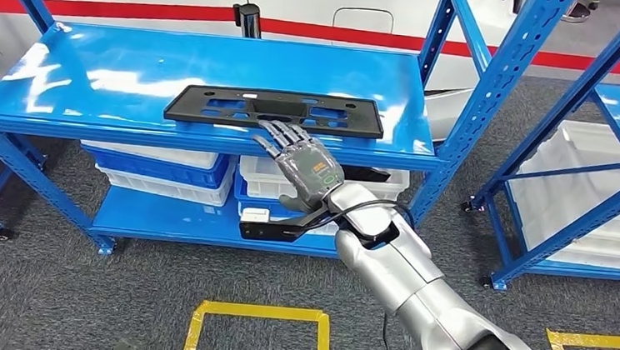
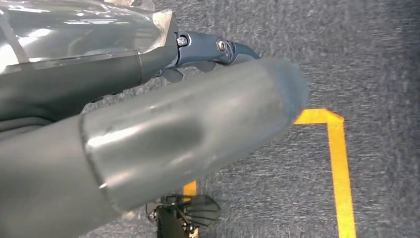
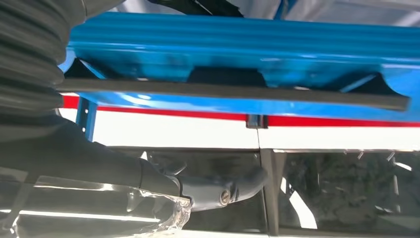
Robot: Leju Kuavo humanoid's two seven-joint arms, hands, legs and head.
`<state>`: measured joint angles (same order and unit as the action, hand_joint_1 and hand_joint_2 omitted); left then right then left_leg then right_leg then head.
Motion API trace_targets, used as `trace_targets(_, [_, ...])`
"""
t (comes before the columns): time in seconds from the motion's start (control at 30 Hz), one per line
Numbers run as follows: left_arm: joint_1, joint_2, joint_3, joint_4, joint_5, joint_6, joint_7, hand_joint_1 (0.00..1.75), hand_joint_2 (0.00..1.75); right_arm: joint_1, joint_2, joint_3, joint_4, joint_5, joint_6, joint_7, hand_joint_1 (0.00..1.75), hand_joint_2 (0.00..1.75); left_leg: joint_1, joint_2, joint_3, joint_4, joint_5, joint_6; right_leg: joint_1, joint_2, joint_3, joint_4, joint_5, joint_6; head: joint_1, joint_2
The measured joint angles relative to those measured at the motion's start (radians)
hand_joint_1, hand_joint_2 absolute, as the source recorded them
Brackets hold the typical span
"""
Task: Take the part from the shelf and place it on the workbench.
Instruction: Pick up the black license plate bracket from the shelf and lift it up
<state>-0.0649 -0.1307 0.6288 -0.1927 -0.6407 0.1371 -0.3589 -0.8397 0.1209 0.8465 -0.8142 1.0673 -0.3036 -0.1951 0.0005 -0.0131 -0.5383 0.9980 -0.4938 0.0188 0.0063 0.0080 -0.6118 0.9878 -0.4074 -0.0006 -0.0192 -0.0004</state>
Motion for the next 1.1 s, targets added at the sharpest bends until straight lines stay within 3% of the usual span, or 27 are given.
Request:
trace_targets(0.07, [-0.003,-0.002,0.001,-0.001,-0.001,0.009,0.006,0.0,0.0,-0.008,0.016,0.004,0.013,0.002,0.0,0.006,0.0,1.75,0.003,0.003,-0.014,0.037,-0.023,-0.011,-0.012,0.0,0.016,-0.014,-0.002,-0.013,-0.001,0.0])
trace_targets(0.17, [-0.004,-0.003,0.001,-0.001,-0.005,0.002,0.007,0.0,0.0,-0.02,0.04,0.012,0.049,0.007,-0.001,0.018,0.0,1.75,0.015,0.006,-0.115,0.218,-0.092,-0.03,-0.017,-0.001,0.035,-0.02,-0.012,-0.028,-0.004,0.0])
trace_targets(0.2, [-0.004,-0.001,0.001,-0.001,-0.006,-0.003,0.006,0.0,0.0,-0.021,0.045,0.014,0.063,0.009,-0.001,0.022,0.0,1.75,0.02,0.006,-0.15,0.264,-0.099,-0.036,-0.017,0.0,0.04,-0.02,-0.017,-0.028,-0.003,0.0])
trace_targets(0.23, [-0.004,0.001,0.001,-0.001,-0.006,-0.006,0.005,0.0,0.0,-0.02,0.049,0.017,0.076,0.01,-0.002,0.025,0.0,1.75,0.026,0.007,-0.17,0.275,-0.086,-0.042,-0.019,0.0,0.045,-0.019,-0.021,-0.026,-0.004,0.0])
trace_targets(0.27, [-0.003,0.003,0.002,-0.001,-0.007,-0.008,0.004,0.0,0.0,-0.021,0.051,0.019,0.086,0.011,-0.002,0.027,0.0,1.75,0.032,0.009,-0.17,0.248,-0.054,-0.048,-0.021,0.001,0.05,-0.017,-0.027,-0.021,-0.004,0.0])
trace_targets(0.33, [-0.003,0.008,0.003,-0.001,-0.007,-0.01,0.004,0.0,0.0,-0.024,0.056,0.022,0.101,0.012,-0.003,0.029,0.0,1.75,0.043,0.013,-0.124,0.121,0.03,-0.062,-0.026,0.003,0.059,-0.008,-0.042,-0.008,-0.004,0.0])
trace_targets(0.37, [-0.004,0.009,0.004,0.0,-0.007,-0.01,0.003,0.0,0.0,-0.028,0.058,0.023,0.108,0.013,-0.003,0.031,0.0,1.75,0.045,0.011,-0.098,0.065,0.054,-0.063,-0.025,0.004,0.059,-0.002,-0.051,0.001,-0.006,0.0])
trace_targets(0.43, [-0.004,0.009,0.005,0.0,-0.008,-0.01,0.003,0.0,0.0,-0.035,0.063,0.026,0.123,0.018,-0.004,0.037,0.0,1.75,0.041,0.006,-0.074,0.02,0.06,-0.053,-0.019,0.005,0.057,0.005,-0.061,0.016,-0.007,0.0])
trace_targets(0.53, [-0.005,0.008,0.007,0.0,-0.01,-0.01,0.003,0.0,0.0,-0.045,0.07,0.029,0.151,0.025,-0.003,0.055,0.0,1.75,0.031,0.004,-0.069,0.016,0.057,-0.023,-0.018,0.004,0.053,0.009,-0.068,0.035,-0.005,0.0])
trace_targets(0.57, [-0.005,0.008,0.008,0.0,-0.01,-0.011,0.003,0.0,0.0,-0.05,0.072,0.03,0.16,0.027,-0.003,0.061,0.0,1.75,0.03,0.004,-0.065,0.014,0.056,-0.014,-0.019,0.002,0.042,0.033,-0.078,0.039,-0.005,0.0])
trace_targets(0.6, [-0.005,0.009,0.008,0.0,-0.012,-0.011,0.003,0.0,0.0,-0.055,0.074,0.03,0.172,0.03,-0.003,0.067,0.0,1.75,0.031,0.005,-0.06,0.012,0.055,-0.006,-0.021,0.001,0.019,0.076,-0.095,0.039,-0.004,0.0])
trace_targets(0.67, [-0.006,0.009,0.009,0.0,-0.016,-0.012,0.003,0.0,0.0,-0.063,0.077,0.032,0.201,0.037,-0.002,0.081,0.0,1.75,0.029,0.006,-0.053,0.011,0.047,0.006,-0.021,0.0,-0.063,0.221,-0.141,0.034,-0.001,0.0])
trace_targets(0.73, [-0.006,0.008,0.01,0.0,-0.019,-0.012,0.003,0.0,0.0,-0.064,0.077,0.033,0.233,0.042,-0.002,0.092,0.0,1.75,0.025,0.004,-0.045,0.011,0.039,0.011,-0.019,0.0,-0.134,0.319,-0.157,0.037,0.0,0.0])
trace_targets(0.77, [-0.005,0.008,0.011,0.0,-0.02,-0.012,0.003,0.0,0.0,-0.064,0.076,0.033,0.246,0.044,-0.002,0.095,0.0,1.75,0.023,0.002,-0.04,0.012,0.035,0.011,-0.018,0.0,-0.14,0.308,-0.138,0.041,0.0,0.0])
trace_targets(0.8, [-0.006,0.007,0.011,0.0,-0.02,-0.012,0.003,0.0,0.0,-0.065,0.076,0.033,0.255,0.045,-0.002,0.097,0.0,1.75,0.021,0.0,-0.032,0.012,0.03,0.01,-0.017,0.0,-0.124,0.254,-0.105,0.045,0.0,0.0])
trace_targets(0.83, [-0.006,0.007,0.011,0.0,-0.02,-0.012,0.003,0.0,0.0,-0.067,0.076,0.033,0.263,0.045,-0.002,0.098,0.0,1.75,0.019,-0.001,-0.025,0.011,0.024,0.008,-0.016,-0.001,-0.093,0.175,-0.064,0.046,0.0,0.0])
trace_targets(0.9, [-0.007,0.005,0.012,0.0,-0.021,-0.013,0.002,0.0,0.0,-0.074,0.078,0.033,0.277,0.046,-0.002,0.106,0.0,1.75,0.014,-0.002,-0.012,0.011,0.012,0.0,-0.007,-0.001,-0.037,0.048,-0.006,0.037,0.001,0.0])
trace_targets(0.97, [-0.007,0.004,0.012,0.0,-0.024,-0.015,0.002,0.0,0.0,-0.081,0.078,0.032,0.295,0.05,-0.001,0.121,0.0,1.75,0.012,-0.003,-0.007,0.009,0.004,-0.009,0.002,0.0,-0.019,0.016,0.006,0.022,0.001,0.0])
trace_targets(1.03, [-0.008,0.004,0.012,0.0,-0.027,-0.017,0.002,0.0,0.0,-0.087,0.078,0.03,0.311,0.052,-0.002,0.132,0.0,1.75,0.014,-0.002,-0.001,0.004,0.002,-0.015,-0.002,0.0,-0.012,0.01,0.007,0.013,0.002,0.0])
trace_targets(1.1, [-0.009,0.004,0.012,-0.001,-0.029,-0.018,0.002,0.0,0.0,-0.094,0.077,0.028,0.326,0.054,-0.004,0.14,0.0,1.75,0.014,0.002,0.011,-0.004,0.007,-0.01,-0.009,0.002,-0.001,-0.001,0.011,0.01,0.0,0.0])
